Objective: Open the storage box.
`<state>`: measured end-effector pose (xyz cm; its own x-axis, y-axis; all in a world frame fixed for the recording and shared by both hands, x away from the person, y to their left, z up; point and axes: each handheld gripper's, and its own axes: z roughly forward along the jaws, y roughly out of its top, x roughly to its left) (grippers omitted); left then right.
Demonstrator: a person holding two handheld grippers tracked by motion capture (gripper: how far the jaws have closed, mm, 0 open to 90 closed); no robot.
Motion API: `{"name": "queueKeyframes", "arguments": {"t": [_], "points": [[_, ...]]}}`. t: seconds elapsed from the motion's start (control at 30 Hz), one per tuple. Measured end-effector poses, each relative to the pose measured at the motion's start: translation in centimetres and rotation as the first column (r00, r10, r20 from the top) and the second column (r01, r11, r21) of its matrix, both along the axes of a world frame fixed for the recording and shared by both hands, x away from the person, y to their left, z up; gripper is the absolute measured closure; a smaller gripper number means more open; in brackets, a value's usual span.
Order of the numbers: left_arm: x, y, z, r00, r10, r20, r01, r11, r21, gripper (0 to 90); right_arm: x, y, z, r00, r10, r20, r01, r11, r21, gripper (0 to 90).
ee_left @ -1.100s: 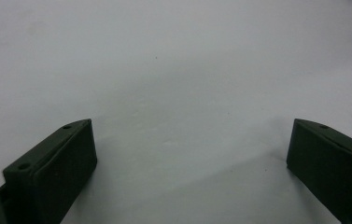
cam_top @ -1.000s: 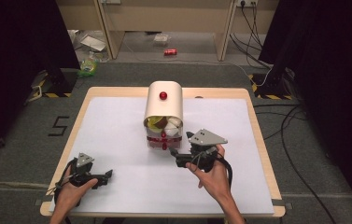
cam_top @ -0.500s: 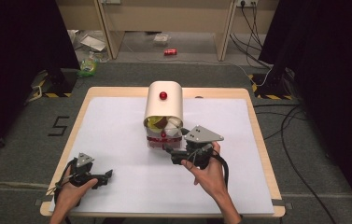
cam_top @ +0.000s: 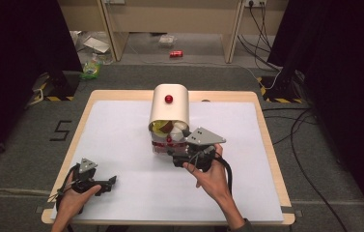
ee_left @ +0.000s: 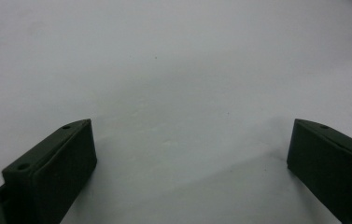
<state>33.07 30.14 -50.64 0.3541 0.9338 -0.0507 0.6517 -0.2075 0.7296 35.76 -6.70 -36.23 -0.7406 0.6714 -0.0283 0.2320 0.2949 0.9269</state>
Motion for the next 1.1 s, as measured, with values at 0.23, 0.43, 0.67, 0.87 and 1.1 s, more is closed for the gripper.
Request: {"name": "queueKeyframes", "arguments": {"t": [0.23, 0.43, 0.67, 0.87, 1.1], "points": [[0.0, 0.0, 0.0, 1.0000, 0.000, 0.000, 0.000, 1.0000, 0.000, 0.9, 0.5, 0.3, 0.0, 1.0000, 0.000, 0.010, 0.000, 1.000, 0.004, 27.9], [0.0, 0.0, 0.0, 1.0000, 0.000, 0.000, 0.000, 1.0000, 0.000, 0.9, 1.0, 0.6, -0.1, 1.0000, 0.002, 0.006, -0.002, 1.000, -0.003, 28.8], [0.0, 0.0, 0.0, 1.0000, 0.000, 0.000, 0.000, 1.0000, 0.001, 0.9, 1.6, 1.0, -0.4, 0.9998, -0.001, 0.021, 0.001, 1.000, -0.014, 29.5], [0.0, 0.0, 0.0, 1.0000, 0.000, 0.000, 0.000, 1.0000, 0.001, 0.8, 2.0, 1.3, -0.8, 0.9999, -0.002, 0.012, 0.003, 1.000, -0.018, 29.5], [0.0, 0.0, 0.0, 1.0000, -0.001, 0.000, 0.001, 1.0000, 0.001, 0.8, 2.5, 1.6, -1.2, 1.0000, 0.002, -0.002, -0.002, 1.000, -0.030, 29.4]]}}
